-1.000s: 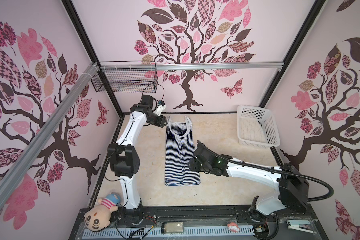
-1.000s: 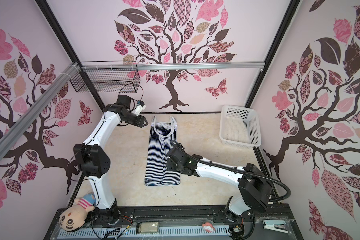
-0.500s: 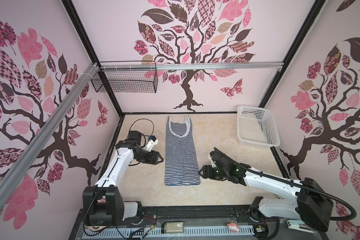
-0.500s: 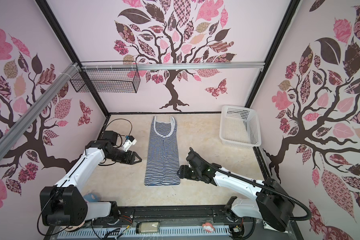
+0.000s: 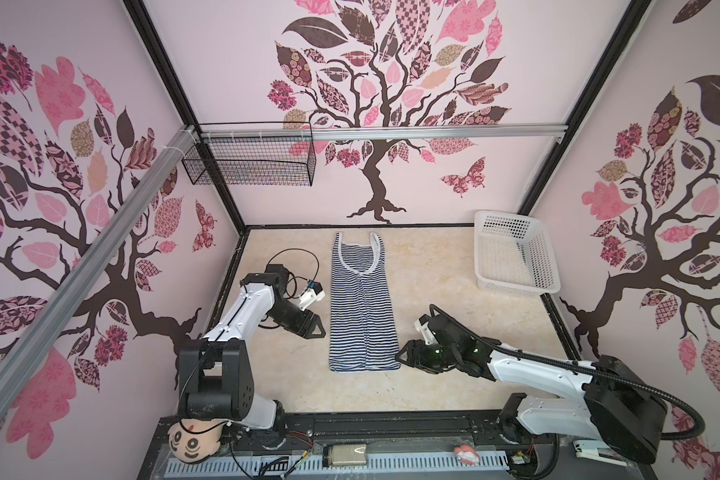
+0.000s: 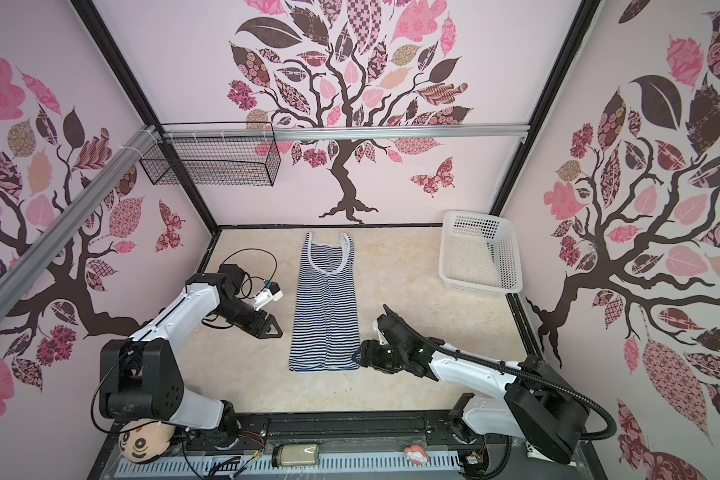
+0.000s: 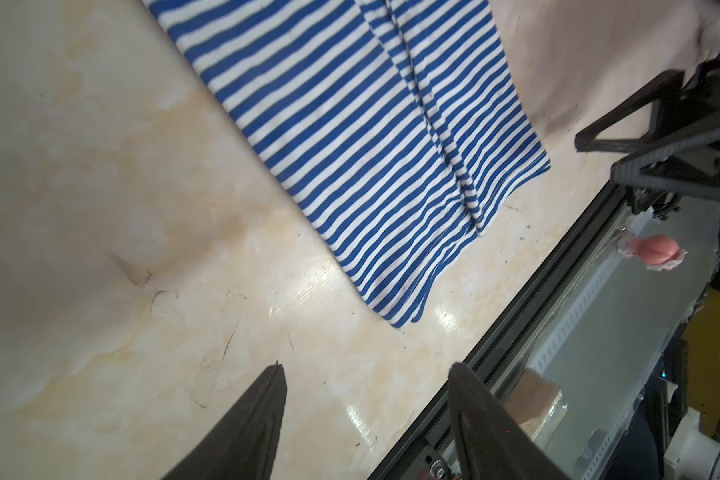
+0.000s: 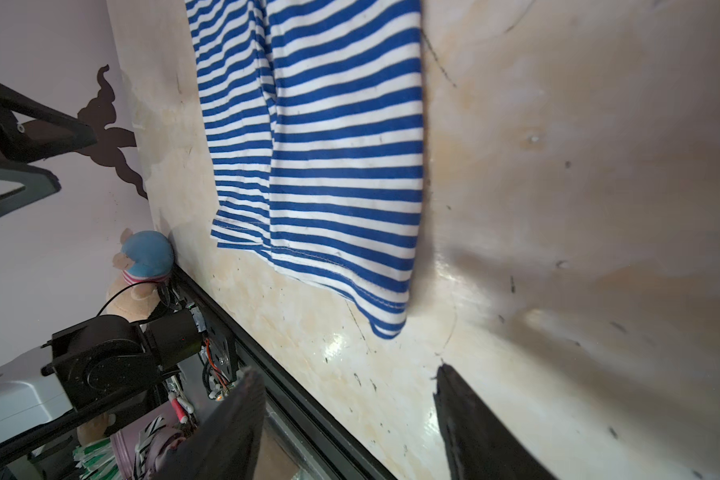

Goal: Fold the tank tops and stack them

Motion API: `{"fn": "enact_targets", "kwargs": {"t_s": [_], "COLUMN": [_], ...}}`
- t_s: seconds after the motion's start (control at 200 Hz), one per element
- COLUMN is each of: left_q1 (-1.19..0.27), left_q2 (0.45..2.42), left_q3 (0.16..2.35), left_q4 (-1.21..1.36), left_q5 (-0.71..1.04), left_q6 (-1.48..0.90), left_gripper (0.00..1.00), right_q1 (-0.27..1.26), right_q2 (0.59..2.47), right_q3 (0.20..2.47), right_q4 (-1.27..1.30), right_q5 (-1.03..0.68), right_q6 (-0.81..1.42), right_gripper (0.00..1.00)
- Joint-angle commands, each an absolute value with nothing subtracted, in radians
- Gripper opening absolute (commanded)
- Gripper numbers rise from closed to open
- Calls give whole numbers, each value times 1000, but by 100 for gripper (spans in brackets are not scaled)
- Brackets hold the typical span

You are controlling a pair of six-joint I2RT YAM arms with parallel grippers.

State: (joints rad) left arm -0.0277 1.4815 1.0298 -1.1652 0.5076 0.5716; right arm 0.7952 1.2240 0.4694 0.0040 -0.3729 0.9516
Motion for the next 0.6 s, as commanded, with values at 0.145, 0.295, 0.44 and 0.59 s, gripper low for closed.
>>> {"fn": "enact_targets", "kwargs": {"t_s": [0.145,0.295,0.44,0.59], "left_q1": [-151,-250,-365,-493], "left_q2": [1222,991,876,827], "left_q3": [753,617,549,489], "left_q4": [-910,-765,-731,-699], "left_q5": [239,113,22,-50], "left_q6": [617,586,606,634], "left_gripper": [66,67,67,65], "right_q1": [789,785,785,785], "right_q2": [1214,1225,1259,1303], "right_q3": [422,370,331,338], "right_q4": [57,133,234,256], "right_q5": [-381,-392,-424,-443], "right_q6": [998,1048,1099,1103], "right_gripper": [67,67,66,66]}}
